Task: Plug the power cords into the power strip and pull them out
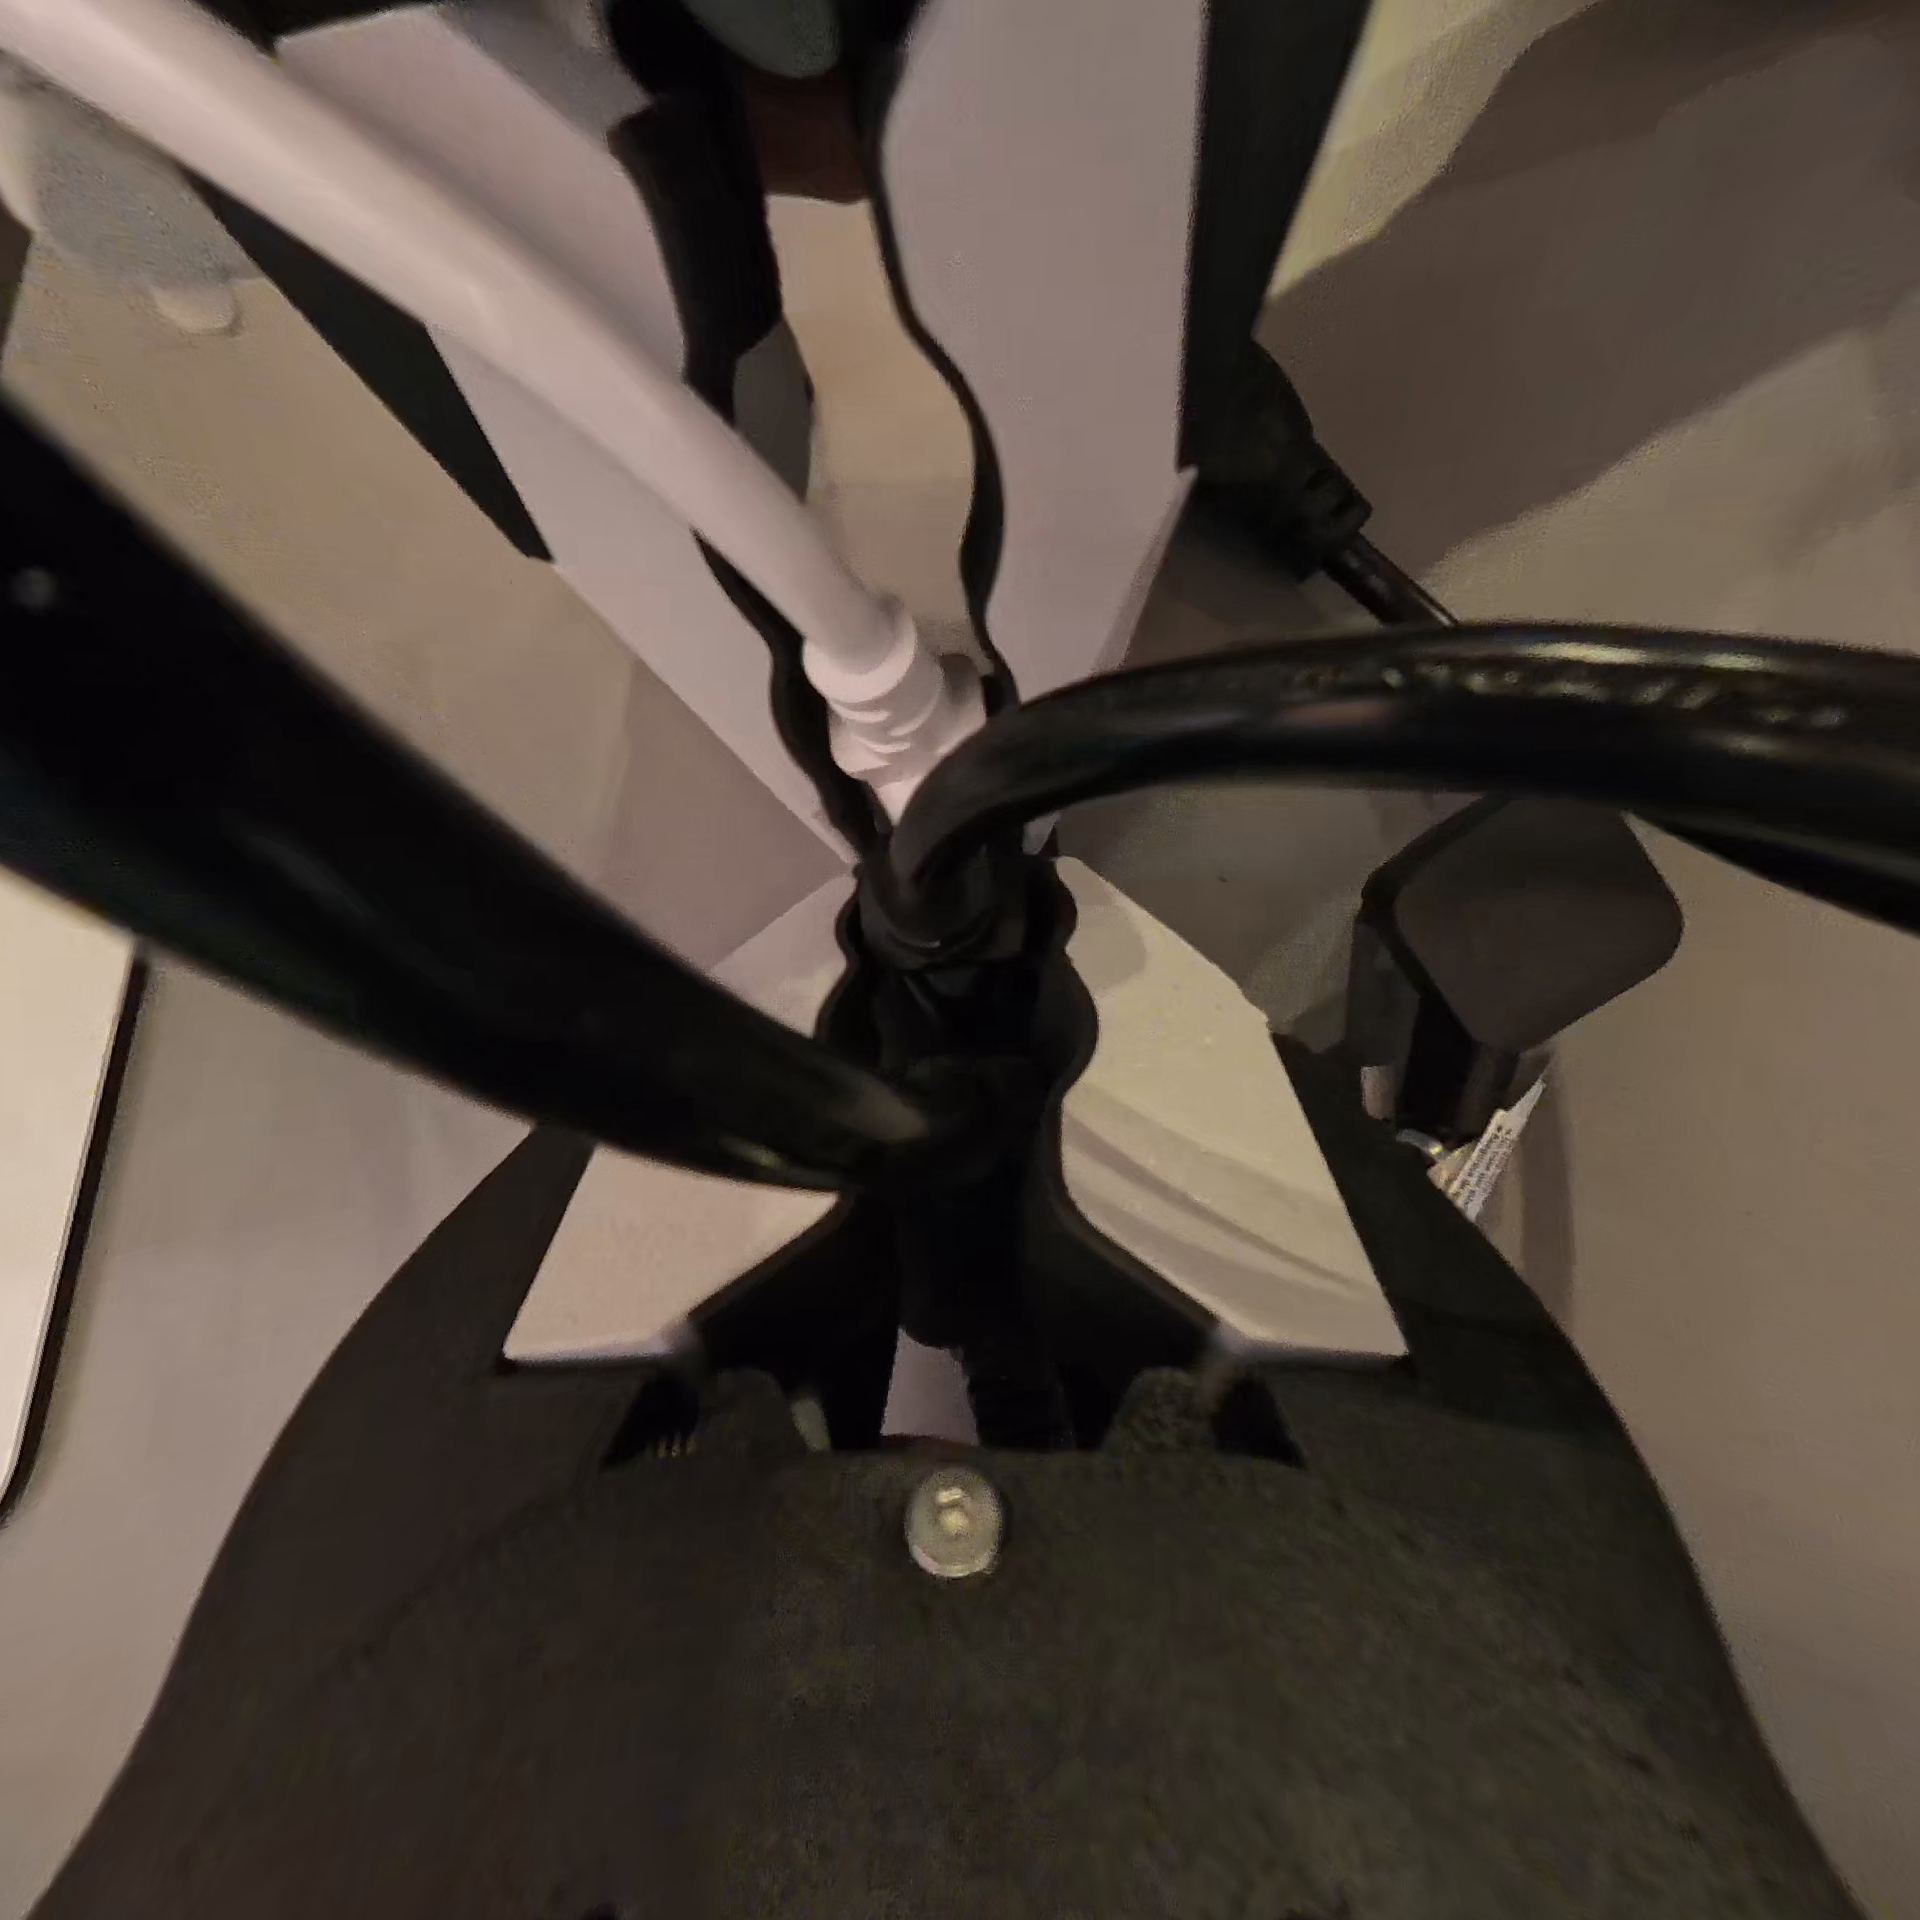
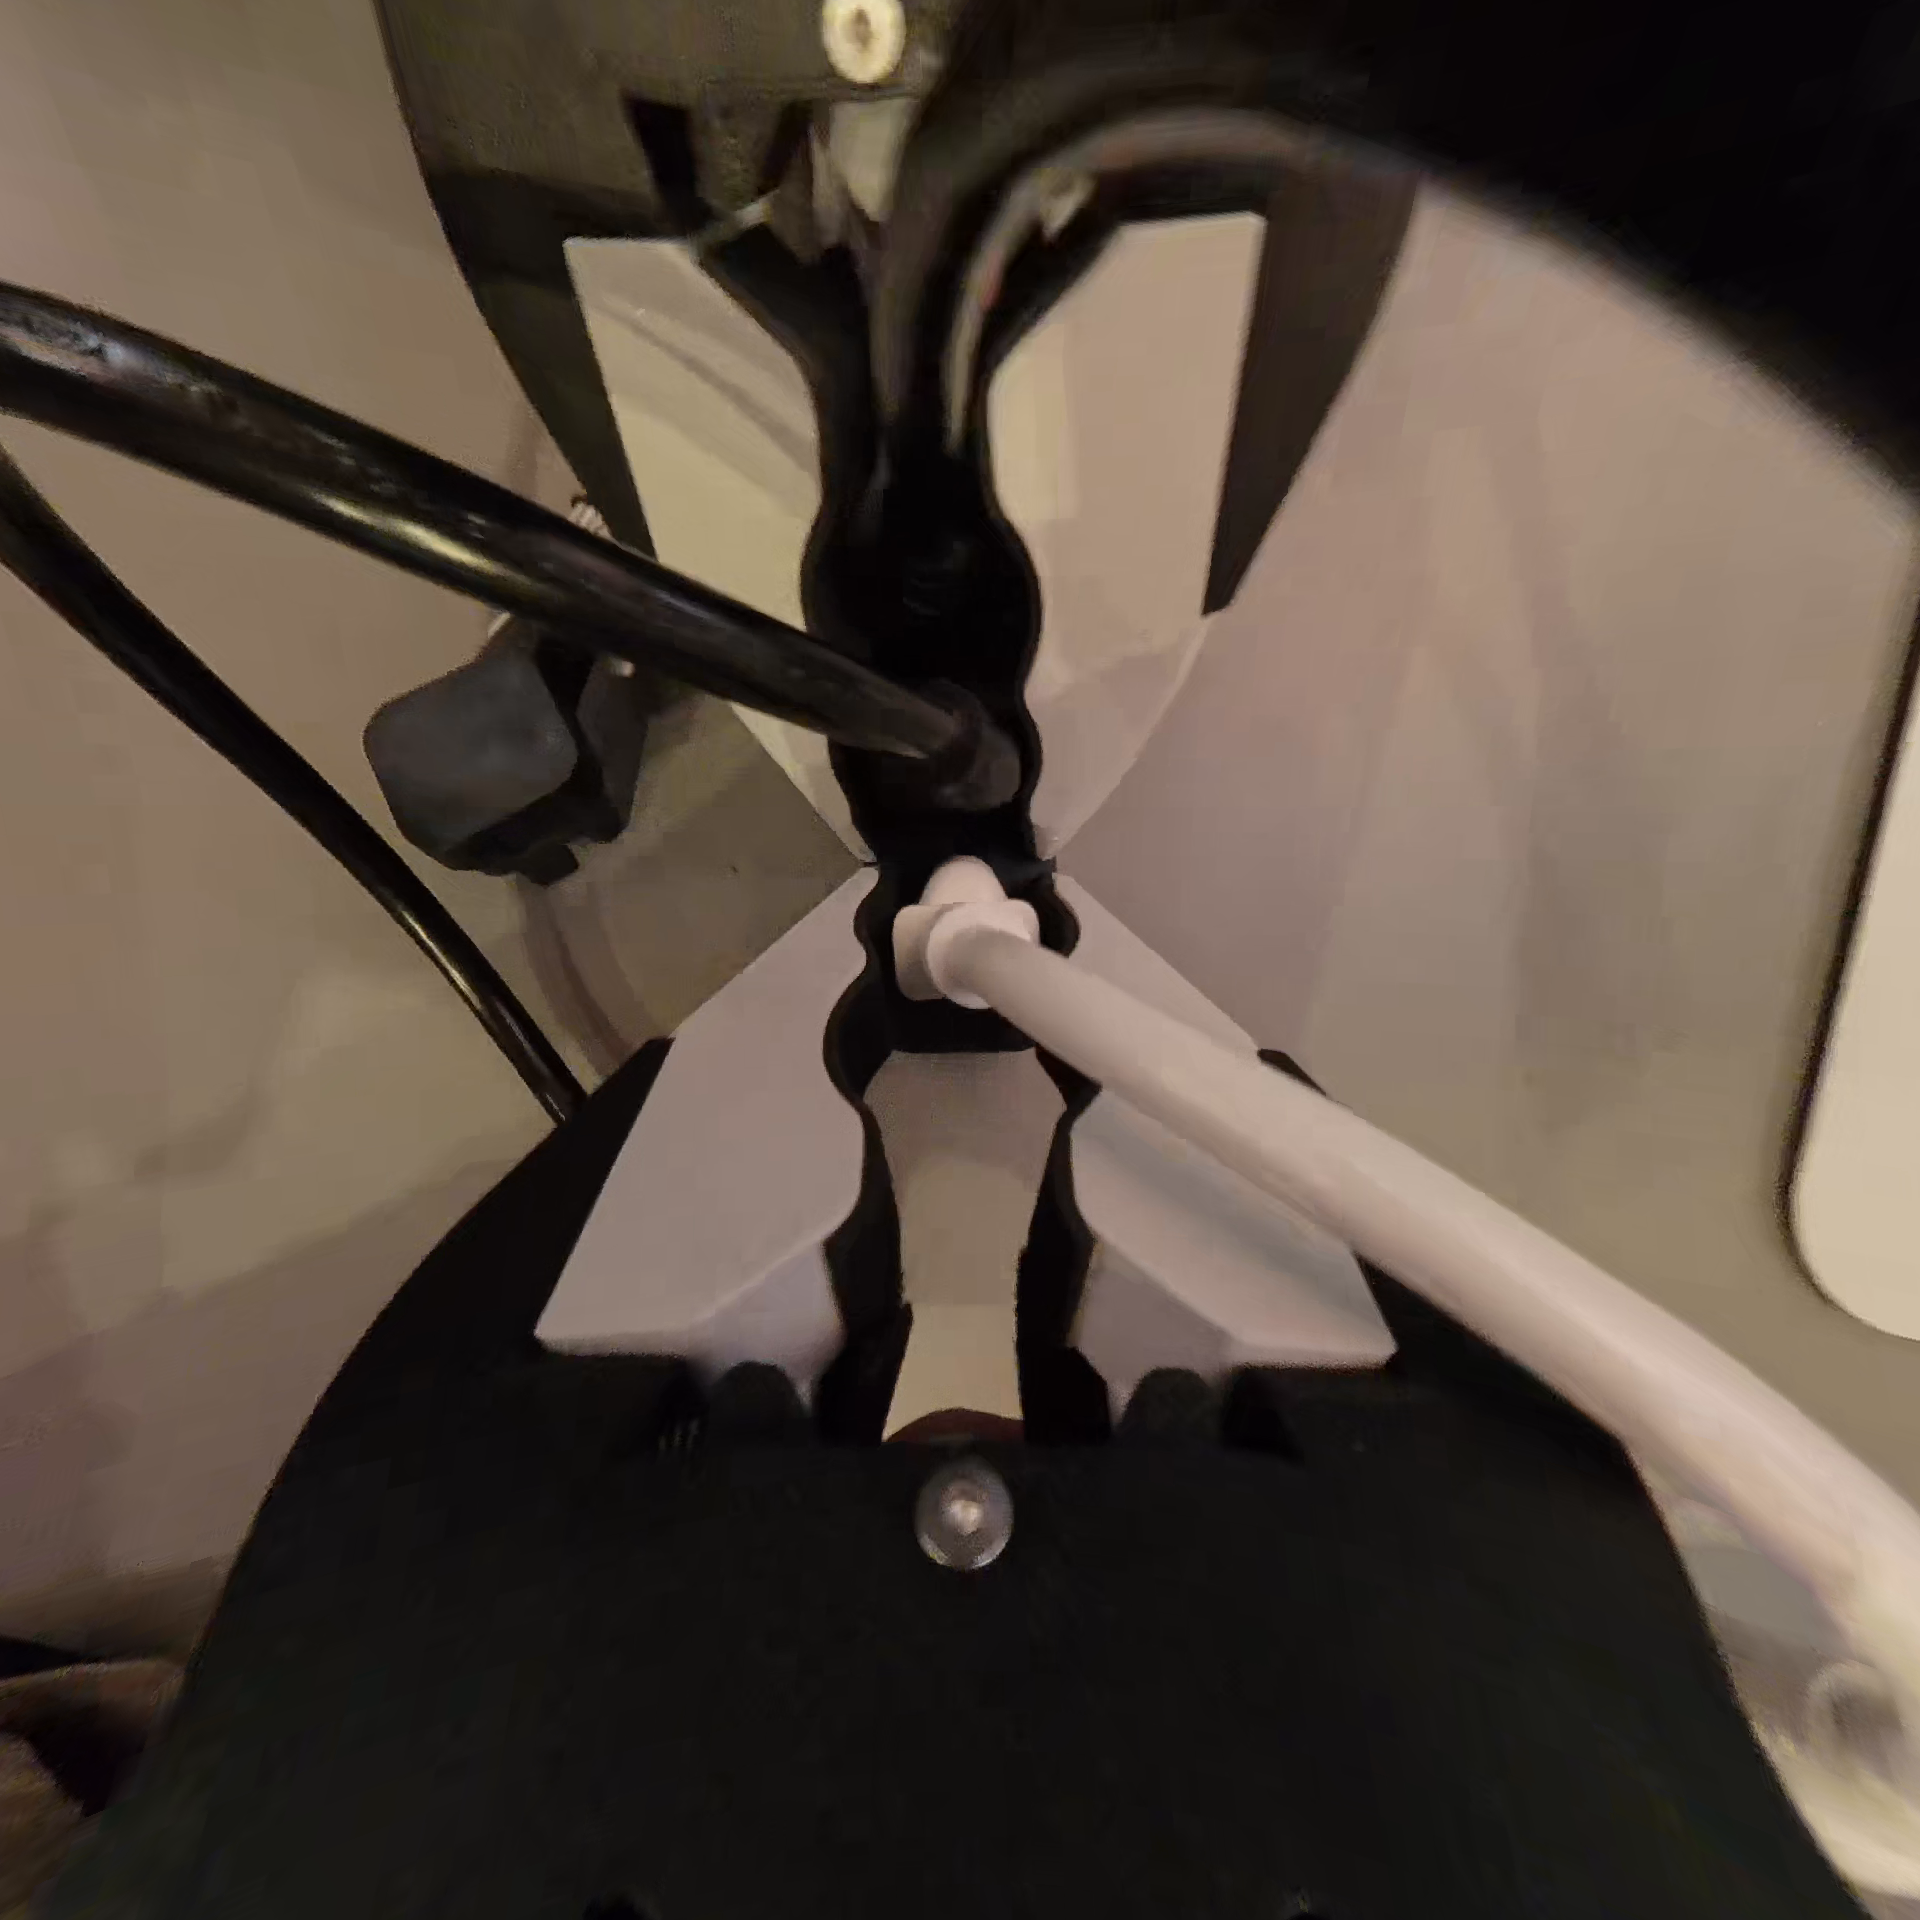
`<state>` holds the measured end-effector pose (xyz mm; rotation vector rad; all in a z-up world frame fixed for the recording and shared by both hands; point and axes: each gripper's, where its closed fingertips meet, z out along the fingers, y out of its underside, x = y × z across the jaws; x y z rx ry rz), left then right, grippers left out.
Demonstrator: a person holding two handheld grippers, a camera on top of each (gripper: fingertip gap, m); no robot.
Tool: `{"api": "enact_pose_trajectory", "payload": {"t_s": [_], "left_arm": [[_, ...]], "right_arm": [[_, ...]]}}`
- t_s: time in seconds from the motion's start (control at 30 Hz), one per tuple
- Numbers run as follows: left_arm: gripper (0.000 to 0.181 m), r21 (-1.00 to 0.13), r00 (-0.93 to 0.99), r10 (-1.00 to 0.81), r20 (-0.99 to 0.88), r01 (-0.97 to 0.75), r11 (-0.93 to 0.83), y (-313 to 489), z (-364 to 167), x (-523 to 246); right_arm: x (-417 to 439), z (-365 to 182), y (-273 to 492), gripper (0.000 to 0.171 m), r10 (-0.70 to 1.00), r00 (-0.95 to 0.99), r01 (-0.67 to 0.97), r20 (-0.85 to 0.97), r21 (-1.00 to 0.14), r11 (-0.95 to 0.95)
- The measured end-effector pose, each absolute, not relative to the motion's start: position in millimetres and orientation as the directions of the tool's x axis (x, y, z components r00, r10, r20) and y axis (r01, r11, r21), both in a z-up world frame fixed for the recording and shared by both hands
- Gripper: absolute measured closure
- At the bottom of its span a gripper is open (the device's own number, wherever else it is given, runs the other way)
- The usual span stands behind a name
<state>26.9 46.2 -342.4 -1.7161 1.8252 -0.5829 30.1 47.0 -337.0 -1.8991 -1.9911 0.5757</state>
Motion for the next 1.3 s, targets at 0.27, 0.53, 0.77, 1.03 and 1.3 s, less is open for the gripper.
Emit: {"api": "enact_pose_trajectory", "payload": {"t_s": [0.27, 0.53, 0.77, 1.03, 1.3], "left_arm": [[0.154, -0.653, -0.032, -0.994, -0.108, -0.752, 0.095, 49, -342, 28], [0.153, -0.675, -0.036, -0.993, -0.116, -0.73, 0.105, 47, -341, 29], [0.154, -0.667, -0.015, -0.992, -0.122, -0.739, 0.093, 50, -341, 29], [0.152, -0.676, -0.037, -0.992, -0.121, -0.728, 0.11, 50, -341, 32], [0.154, -0.703, -0.065, -0.988, -0.138, -0.697, 0.144, 45, -338, 33]], "right_arm": [[31, -337, 50, 0.15, 0.998, -0.039, 0.862, -0.052, -0.507, 0.007], [32, -335, 45, 0.151, 0.974, -0.184, 0.875, 0.13, -0.43, 0.222], [29, -334, 51, 0.15, 0.989, -0.027, 0.792, -0.149, -0.606, -0.07], [31, -333, 49, 0.15, 0.992, -0.126, 0.81, -0.008, -0.578, 0.098], [32, -330, 43, 0.15, 0.945, -0.257, 0.832, 0.201, -0.45, 0.323]]}}
